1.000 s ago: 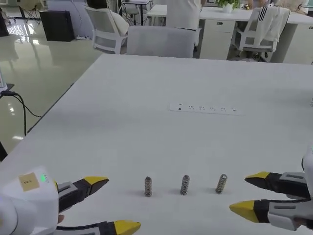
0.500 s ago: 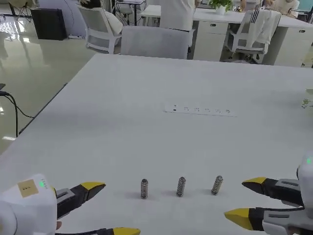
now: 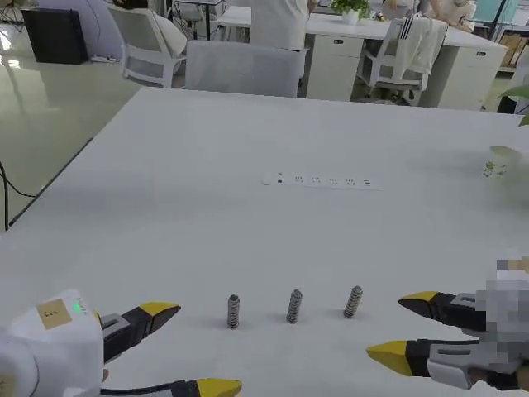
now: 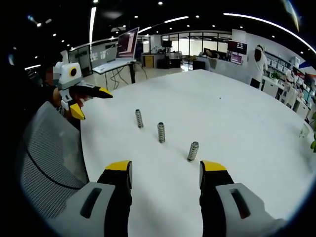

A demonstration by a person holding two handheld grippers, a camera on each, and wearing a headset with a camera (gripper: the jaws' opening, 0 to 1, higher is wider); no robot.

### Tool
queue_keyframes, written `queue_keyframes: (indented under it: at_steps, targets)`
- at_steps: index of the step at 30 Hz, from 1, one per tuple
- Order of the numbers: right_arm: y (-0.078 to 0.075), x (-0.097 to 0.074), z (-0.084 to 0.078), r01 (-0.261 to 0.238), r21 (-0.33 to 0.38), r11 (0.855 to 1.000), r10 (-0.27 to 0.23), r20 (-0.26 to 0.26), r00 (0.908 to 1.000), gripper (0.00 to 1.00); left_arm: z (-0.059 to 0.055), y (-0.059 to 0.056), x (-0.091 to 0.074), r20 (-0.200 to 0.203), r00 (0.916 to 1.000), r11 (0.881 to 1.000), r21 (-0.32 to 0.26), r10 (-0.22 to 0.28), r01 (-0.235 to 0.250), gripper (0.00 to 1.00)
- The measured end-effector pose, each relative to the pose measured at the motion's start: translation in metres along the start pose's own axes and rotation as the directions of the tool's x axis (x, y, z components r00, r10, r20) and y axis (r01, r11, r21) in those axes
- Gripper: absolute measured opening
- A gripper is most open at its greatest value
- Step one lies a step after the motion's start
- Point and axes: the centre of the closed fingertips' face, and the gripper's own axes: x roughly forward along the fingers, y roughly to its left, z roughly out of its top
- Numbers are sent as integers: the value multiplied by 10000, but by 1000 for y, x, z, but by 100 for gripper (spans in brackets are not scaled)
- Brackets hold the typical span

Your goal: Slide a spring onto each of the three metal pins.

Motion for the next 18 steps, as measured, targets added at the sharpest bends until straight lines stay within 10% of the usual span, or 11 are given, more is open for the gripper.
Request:
queue_keyframes:
  at_steps: [18]
  targets:
    - [8,1,4,355,-27,9994,-354,261,9990,54,6,1,-9,213,9998,9996,275,21,-27,66]
